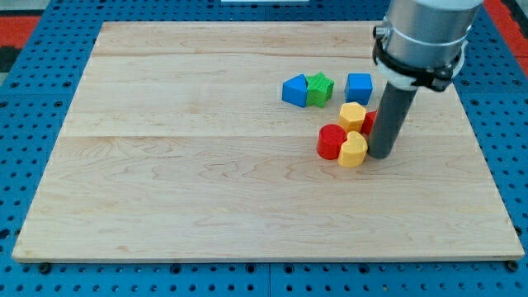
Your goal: Put the yellow heart at the bottom side of the yellow hexagon
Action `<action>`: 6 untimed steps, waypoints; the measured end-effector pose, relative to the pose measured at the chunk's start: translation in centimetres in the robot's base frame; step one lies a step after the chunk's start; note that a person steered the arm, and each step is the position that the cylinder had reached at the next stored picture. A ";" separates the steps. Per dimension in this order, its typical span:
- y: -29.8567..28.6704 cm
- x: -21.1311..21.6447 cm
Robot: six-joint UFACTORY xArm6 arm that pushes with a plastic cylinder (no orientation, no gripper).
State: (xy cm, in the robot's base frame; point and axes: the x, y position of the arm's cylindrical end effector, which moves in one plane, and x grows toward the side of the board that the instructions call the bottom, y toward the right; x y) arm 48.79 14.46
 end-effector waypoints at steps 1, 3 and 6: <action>0.8 3.0; -4.3 1.2; 0.1 0.3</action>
